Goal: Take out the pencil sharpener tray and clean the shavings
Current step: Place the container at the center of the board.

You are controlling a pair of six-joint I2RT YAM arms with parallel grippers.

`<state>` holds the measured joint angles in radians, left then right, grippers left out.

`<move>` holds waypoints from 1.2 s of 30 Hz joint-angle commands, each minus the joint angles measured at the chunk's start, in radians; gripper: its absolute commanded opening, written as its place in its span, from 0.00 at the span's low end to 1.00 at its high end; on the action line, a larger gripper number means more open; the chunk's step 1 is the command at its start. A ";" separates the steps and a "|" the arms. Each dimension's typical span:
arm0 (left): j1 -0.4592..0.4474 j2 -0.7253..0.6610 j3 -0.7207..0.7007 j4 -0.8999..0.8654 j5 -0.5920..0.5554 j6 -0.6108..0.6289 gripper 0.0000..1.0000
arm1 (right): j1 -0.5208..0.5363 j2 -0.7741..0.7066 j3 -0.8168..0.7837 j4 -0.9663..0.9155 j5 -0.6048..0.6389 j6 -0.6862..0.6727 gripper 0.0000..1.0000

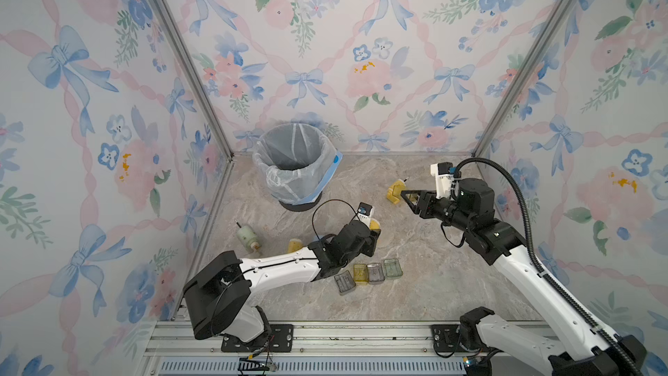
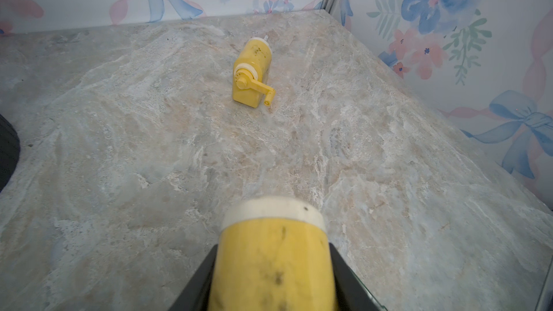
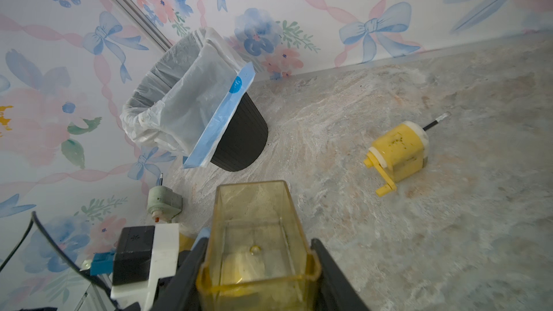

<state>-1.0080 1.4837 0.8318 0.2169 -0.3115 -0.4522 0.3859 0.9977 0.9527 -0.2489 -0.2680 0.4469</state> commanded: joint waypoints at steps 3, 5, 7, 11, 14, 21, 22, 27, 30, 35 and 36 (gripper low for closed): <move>-0.012 0.048 0.046 0.039 -0.034 -0.028 0.00 | -0.010 -0.080 -0.041 -0.041 -0.009 -0.059 0.46; -0.013 0.065 0.048 0.039 -0.034 -0.036 0.00 | -0.009 -0.102 -0.051 -0.054 -0.003 -0.071 0.47; -0.015 0.077 0.050 0.039 -0.036 -0.046 0.00 | -0.009 -0.116 -0.058 -0.087 0.033 -0.081 0.47; -0.022 0.093 0.047 0.039 -0.052 -0.067 0.00 | -0.014 -0.124 -0.068 -0.164 0.122 -0.082 0.47; -0.028 0.111 0.045 0.039 -0.052 -0.080 0.00 | -0.023 -0.160 -0.111 -0.176 0.158 -0.053 0.47; -0.068 0.157 0.031 0.042 -0.193 -0.101 0.00 | -0.029 -0.250 -0.228 -0.169 0.228 0.025 0.47; -0.073 0.159 0.026 0.048 -0.219 -0.103 0.00 | -0.029 -0.259 -0.242 -0.168 0.231 0.030 0.47; -0.093 0.183 -0.012 0.153 -0.285 -0.074 0.00 | -0.027 -0.280 -0.303 -0.154 0.235 0.061 0.47; -0.098 0.215 -0.031 0.215 -0.323 -0.068 0.00 | -0.022 -0.301 -0.352 -0.138 0.245 0.087 0.47; -0.097 0.277 -0.035 0.288 -0.374 -0.063 0.00 | -0.016 -0.343 -0.422 -0.116 0.263 0.131 0.47; -0.098 0.290 -0.036 0.303 -0.381 -0.065 0.00 | -0.013 -0.352 -0.434 -0.115 0.266 0.138 0.47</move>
<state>-1.1011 1.7500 0.8051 0.4385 -0.6308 -0.5282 0.3683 0.6704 0.5430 -0.3923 -0.0284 0.5446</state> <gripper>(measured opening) 0.485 0.486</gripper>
